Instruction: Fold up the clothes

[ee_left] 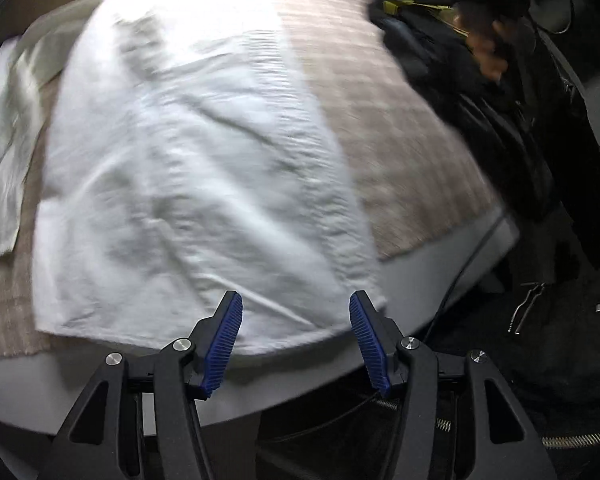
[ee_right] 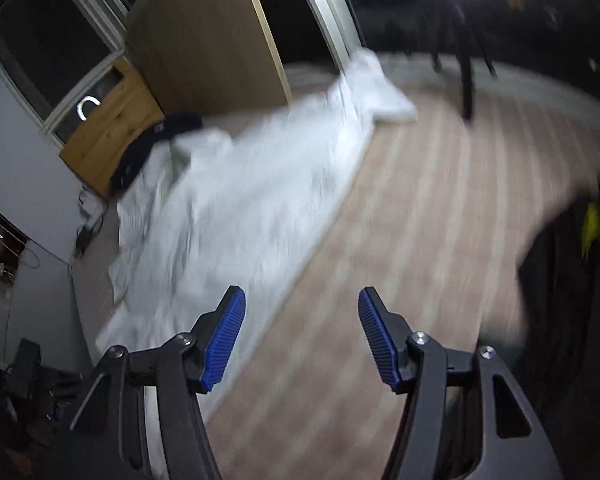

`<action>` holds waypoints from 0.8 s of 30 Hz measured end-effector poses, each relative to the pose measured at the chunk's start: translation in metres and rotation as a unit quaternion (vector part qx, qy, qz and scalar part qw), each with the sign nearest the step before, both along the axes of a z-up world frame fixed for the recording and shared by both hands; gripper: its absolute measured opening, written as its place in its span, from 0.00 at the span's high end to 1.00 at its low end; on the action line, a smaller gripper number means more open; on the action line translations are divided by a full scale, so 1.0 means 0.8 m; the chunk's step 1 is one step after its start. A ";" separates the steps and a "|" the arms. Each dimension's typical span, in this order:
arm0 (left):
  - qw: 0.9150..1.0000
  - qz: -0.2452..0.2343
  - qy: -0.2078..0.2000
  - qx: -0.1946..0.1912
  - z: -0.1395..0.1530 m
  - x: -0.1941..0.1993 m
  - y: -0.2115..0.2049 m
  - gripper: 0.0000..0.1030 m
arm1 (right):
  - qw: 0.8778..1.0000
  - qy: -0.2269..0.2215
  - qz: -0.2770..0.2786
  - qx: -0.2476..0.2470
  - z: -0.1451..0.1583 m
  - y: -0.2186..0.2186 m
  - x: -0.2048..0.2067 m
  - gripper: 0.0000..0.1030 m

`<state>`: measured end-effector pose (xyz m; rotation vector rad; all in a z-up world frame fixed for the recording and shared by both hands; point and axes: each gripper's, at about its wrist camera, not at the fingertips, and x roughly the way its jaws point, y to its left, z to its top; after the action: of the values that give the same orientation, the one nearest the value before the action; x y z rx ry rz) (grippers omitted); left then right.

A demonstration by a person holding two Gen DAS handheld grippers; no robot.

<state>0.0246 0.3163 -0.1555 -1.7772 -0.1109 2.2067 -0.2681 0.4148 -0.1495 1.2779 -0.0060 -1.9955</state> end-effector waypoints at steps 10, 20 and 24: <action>0.987 -0.126 0.037 -0.088 -0.035 0.014 0.074 0.50 | 0.993 -0.082 -0.083 -0.009 -0.055 0.077 0.100 0.43; 0.993 -0.091 0.062 -0.044 -0.032 0.006 0.049 0.84 | 0.991 -0.079 -0.107 -0.008 -0.051 0.097 0.138 0.43; 0.997 -0.046 0.055 0.016 -0.020 0.000 0.016 0.90 | 0.992 -0.084 -0.090 -0.012 -0.054 0.082 0.147 0.43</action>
<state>0.0245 0.3291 -0.1715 -1.6084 -0.0391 2.2194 -0.1503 0.4805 -0.1928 1.4720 -0.2333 -2.0245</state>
